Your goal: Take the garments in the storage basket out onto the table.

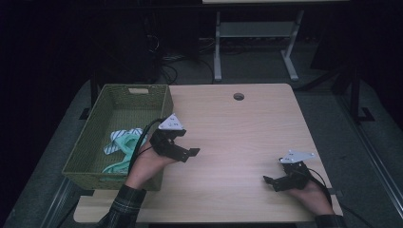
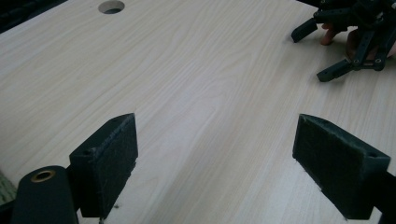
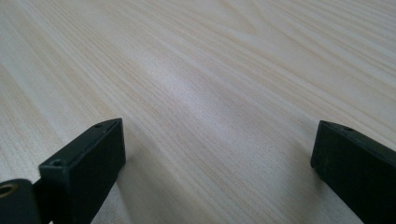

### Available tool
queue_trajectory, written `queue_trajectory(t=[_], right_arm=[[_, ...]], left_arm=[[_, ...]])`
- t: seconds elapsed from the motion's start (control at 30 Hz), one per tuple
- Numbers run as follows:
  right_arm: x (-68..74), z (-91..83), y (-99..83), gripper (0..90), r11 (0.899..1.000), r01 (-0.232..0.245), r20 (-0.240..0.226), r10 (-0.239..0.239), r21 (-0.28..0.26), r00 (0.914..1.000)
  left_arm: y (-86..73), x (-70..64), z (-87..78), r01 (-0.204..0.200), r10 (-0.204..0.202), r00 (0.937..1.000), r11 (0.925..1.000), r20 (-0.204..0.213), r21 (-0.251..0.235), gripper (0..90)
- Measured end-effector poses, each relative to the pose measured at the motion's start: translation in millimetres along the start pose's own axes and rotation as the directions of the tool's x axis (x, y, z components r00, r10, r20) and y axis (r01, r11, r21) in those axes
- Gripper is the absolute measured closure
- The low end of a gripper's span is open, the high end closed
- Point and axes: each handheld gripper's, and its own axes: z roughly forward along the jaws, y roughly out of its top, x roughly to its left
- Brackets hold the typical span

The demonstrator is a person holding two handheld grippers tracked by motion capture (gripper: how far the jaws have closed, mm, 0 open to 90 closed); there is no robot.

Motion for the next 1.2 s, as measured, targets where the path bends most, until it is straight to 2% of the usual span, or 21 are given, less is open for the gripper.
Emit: queue_trajectory(t=[0.4,0.83,1.2], right_arm=[[-0.1,0.0,0.0,2.8,1.0,0.001,0.0,-0.001,0.0,1.0],[0.0,0.0,0.0,2.8,1.0,0.0,0.0,0.0,0.0,1.0],[-0.1,0.0,0.0,2.8,1.0,0.001,0.0,-0.001,0.0,1.0]], left_arm=[[-1.9,7.6,-9.5,0.005,-0.005,0.9994,1.0,-0.033,0.001,13.5],[-7.8,19.7,-19.9,0.04,-0.041,0.9976,0.9991,-0.055,-0.013,13.5],[-12.4,28.6,-30.5,0.054,-0.055,0.9953,0.9984,-0.079,-0.017,13.5]])
